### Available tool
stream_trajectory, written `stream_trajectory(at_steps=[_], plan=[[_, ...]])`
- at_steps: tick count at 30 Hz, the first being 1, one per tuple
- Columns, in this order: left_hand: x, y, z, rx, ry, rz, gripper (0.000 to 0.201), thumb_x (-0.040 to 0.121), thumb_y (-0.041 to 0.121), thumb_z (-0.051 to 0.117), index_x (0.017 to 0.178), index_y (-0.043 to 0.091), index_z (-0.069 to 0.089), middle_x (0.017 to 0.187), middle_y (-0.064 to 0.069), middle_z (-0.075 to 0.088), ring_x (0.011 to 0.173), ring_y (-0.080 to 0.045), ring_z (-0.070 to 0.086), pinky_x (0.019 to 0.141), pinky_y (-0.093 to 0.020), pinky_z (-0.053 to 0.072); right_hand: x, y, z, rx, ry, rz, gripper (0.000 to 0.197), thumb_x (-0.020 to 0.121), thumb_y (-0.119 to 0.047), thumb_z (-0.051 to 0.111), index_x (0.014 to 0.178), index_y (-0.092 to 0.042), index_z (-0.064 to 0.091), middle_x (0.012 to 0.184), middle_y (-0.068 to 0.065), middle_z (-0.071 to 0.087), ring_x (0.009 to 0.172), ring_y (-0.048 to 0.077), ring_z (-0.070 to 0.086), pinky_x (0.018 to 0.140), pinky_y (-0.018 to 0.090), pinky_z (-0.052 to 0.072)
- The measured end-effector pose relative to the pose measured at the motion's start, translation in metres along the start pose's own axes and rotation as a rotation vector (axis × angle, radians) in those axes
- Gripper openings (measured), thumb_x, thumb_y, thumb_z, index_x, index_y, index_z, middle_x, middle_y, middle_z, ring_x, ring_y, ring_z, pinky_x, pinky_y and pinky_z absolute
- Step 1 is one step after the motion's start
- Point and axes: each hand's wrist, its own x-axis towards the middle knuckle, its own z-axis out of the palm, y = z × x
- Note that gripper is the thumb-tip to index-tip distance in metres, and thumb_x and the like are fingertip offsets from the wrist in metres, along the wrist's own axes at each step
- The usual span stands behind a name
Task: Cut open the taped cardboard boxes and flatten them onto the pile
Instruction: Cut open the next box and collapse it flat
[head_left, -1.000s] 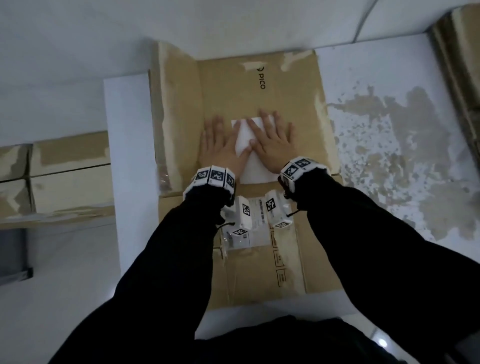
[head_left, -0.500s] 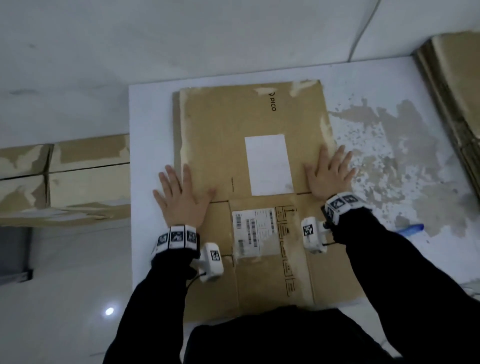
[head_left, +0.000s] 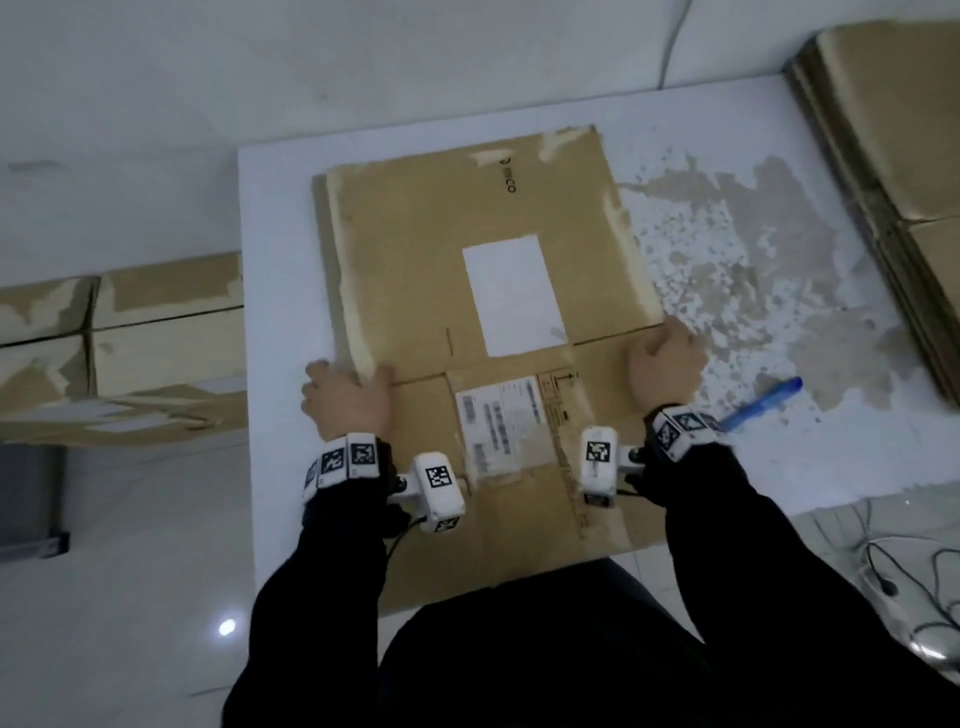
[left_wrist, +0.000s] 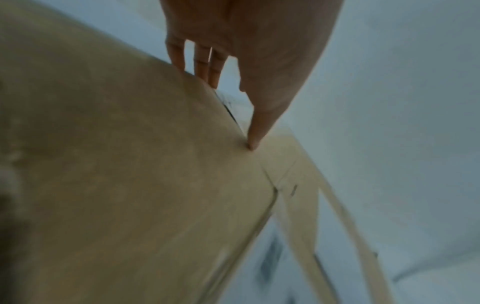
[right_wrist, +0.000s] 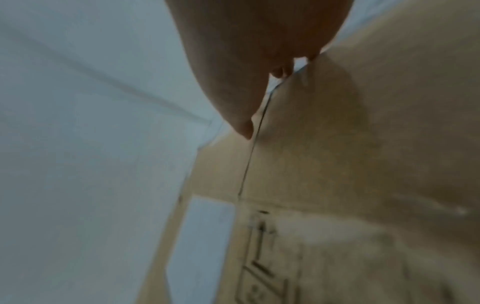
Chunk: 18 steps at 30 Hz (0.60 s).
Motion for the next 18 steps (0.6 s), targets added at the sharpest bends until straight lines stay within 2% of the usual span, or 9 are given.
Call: stream_trajectory(at_steps=[2, 4, 6, 9, 11, 14, 16, 18], plan=[[0.003, -0.005, -0.006, -0.112, -0.039, -0.064, 0.055, 0.088, 0.041, 0.062, 0.120, -0.002, 0.048, 0.120, -0.018, 0.055, 0.114, -0.034, 0.051, 0.087, -0.035, 0.038, 0.000, 0.007, -0.010, 0.122, 0.018, 0.057, 0.041, 0.094, -0.020, 0.049, 0.131, -0.003, 0.046, 0.132, 0.021, 0.049, 0.121, 0.036, 0.047, 0.096, 0.040, 0.038], [0.007, -0.007, -0.013, -0.130, -0.013, 0.025, 0.040, 0.092, 0.039, 0.058, 0.100, 0.000, 0.052, 0.100, -0.018, 0.057, 0.097, -0.031, 0.055, 0.072, -0.030, 0.033, 0.000, 0.007, -0.013, 0.100, -0.075, 0.034, 0.036, 0.098, -0.021, 0.045, 0.123, 0.003, 0.051, 0.117, 0.022, 0.058, 0.112, 0.036, 0.054, 0.087, 0.036, 0.040], [0.004, -0.001, -0.022, -0.130, 0.023, 0.114, 0.035, 0.093, 0.036, 0.058, 0.088, 0.004, 0.045, 0.085, -0.014, 0.050, 0.081, -0.026, 0.048, 0.064, -0.028, 0.025, -0.002, 0.005, -0.018, 0.087, -0.131, -0.054, 0.032, 0.100, -0.020, 0.041, 0.121, 0.002, 0.049, 0.097, 0.017, 0.056, 0.100, 0.035, 0.057, 0.073, 0.033, 0.038], [-0.003, 0.010, -0.037, -0.139, 0.095, 0.178, 0.037, 0.092, 0.035, 0.060, 0.082, 0.004, 0.042, 0.072, -0.007, 0.044, 0.075, -0.023, 0.043, 0.063, -0.028, 0.025, -0.002, 0.003, -0.036, 0.151, -0.109, -0.150, 0.022, 0.100, -0.016, 0.039, 0.110, 0.000, 0.050, 0.084, 0.008, 0.050, 0.080, 0.026, 0.051, 0.064, 0.026, 0.030], [-0.012, 0.025, -0.045, -0.185, 0.117, 0.220, 0.038, 0.091, 0.036, 0.061, 0.079, 0.004, 0.044, 0.068, -0.004, 0.043, 0.073, -0.023, 0.044, 0.064, -0.030, 0.028, 0.005, 0.003, -0.060, 0.194, -0.067, -0.207, 0.014, 0.100, -0.016, 0.040, 0.097, -0.004, 0.047, 0.080, 0.007, 0.047, 0.078, 0.022, 0.045, 0.060, 0.025, 0.023], [-0.030, 0.065, -0.041, -0.288, 0.071, 0.286, 0.037, 0.090, 0.037, 0.061, 0.084, 0.002, 0.051, 0.071, -0.005, 0.047, 0.073, -0.022, 0.046, 0.067, -0.031, 0.034, 0.031, 0.010, -0.112, 0.226, -0.002, -0.266, 0.013, 0.099, -0.016, 0.043, 0.090, -0.007, 0.044, 0.086, 0.010, 0.047, 0.080, 0.020, 0.041, 0.059, 0.023, 0.020], [-0.046, 0.101, -0.026, -0.350, -0.002, 0.321, 0.034, 0.090, 0.037, 0.061, 0.089, 0.003, 0.054, 0.077, -0.004, 0.052, 0.078, -0.022, 0.050, 0.072, -0.033, 0.039, 0.058, 0.025, -0.148, 0.232, 0.035, -0.262, 0.017, 0.099, -0.018, 0.044, 0.092, -0.003, 0.049, 0.088, 0.013, 0.049, 0.081, 0.020, 0.042, 0.063, 0.023, 0.022], [-0.066, 0.141, -0.002, -0.420, -0.076, 0.347, 0.028, 0.090, 0.035, 0.062, 0.088, 0.008, 0.054, 0.078, -0.001, 0.054, 0.077, -0.021, 0.053, 0.074, -0.034, 0.043, 0.091, 0.046, -0.184, 0.263, 0.068, -0.233, 0.023, 0.098, -0.020, 0.045, 0.101, 0.001, 0.055, 0.094, 0.017, 0.054, 0.088, 0.026, 0.049, 0.070, 0.024, 0.028]])
